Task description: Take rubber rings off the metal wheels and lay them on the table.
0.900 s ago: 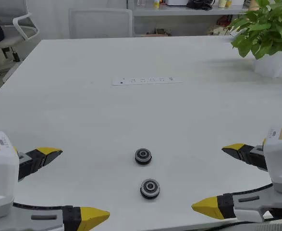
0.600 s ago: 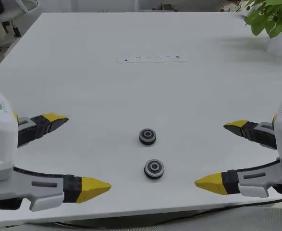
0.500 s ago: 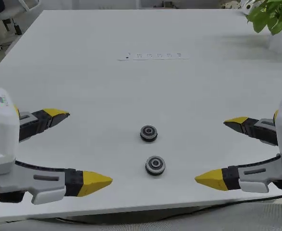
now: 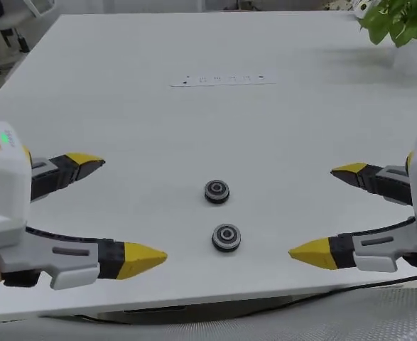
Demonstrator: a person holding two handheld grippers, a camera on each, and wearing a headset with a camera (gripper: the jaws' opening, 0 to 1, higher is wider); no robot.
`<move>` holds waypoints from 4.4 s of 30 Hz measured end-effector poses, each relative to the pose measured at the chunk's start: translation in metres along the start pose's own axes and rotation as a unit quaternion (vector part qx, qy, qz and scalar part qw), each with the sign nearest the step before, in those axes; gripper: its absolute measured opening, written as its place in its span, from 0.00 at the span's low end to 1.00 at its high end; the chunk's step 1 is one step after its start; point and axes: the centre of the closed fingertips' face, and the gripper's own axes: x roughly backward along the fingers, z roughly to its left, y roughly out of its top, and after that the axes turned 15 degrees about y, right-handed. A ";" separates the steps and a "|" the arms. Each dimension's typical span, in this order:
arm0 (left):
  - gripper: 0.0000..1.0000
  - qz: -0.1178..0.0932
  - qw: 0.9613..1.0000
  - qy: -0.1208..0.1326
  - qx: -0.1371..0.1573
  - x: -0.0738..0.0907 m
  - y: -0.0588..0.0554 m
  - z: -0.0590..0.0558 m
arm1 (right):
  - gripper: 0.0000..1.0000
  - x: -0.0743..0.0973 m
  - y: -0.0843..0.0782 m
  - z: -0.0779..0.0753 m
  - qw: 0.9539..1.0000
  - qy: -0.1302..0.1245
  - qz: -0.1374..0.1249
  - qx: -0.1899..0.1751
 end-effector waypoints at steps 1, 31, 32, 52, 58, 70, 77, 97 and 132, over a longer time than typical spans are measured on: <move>0.94 0.000 1.000 0.000 0.000 0.000 0.000 0.000 | 0.91 0.000 0.000 0.000 1.000 0.001 0.000 0.000; 0.93 0.009 1.000 0.025 0.012 0.006 -0.010 0.020 | 0.91 -0.008 0.008 -0.003 1.000 0.018 -0.003 0.012; 0.93 0.009 1.000 0.025 0.012 0.007 -0.010 0.020 | 0.91 -0.008 0.008 -0.003 1.000 0.018 -0.004 0.012; 0.88 0.015 1.000 -0.001 -0.016 -0.008 -0.005 0.018 | 0.90 -0.017 0.012 -0.011 0.999 0.028 -0.016 0.017; 0.85 0.013 1.000 -0.011 -0.025 -0.017 -0.001 0.018 | 0.88 -0.023 0.014 -0.011 0.999 0.038 -0.014 0.025; 0.80 0.023 0.998 -0.045 -0.041 -0.037 -0.004 0.005 | 0.83 -0.043 0.011 -0.013 0.997 0.069 -0.005 0.044; 0.78 0.030 0.996 -0.063 -0.051 -0.050 -0.006 -0.005 | 0.78 -0.055 0.013 -0.011 0.994 0.091 -0.007 0.052; 0.67 0.054 0.989 -0.122 -0.067 -0.083 -0.020 -0.034 | 0.61 -0.084 -0.009 -0.010 0.988 0.142 0.010 0.053; 0.35 0.090 0.974 -0.196 -0.068 -0.122 -0.045 -0.078 | 0.37 -0.116 -0.032 0.004 0.977 0.208 0.032 0.039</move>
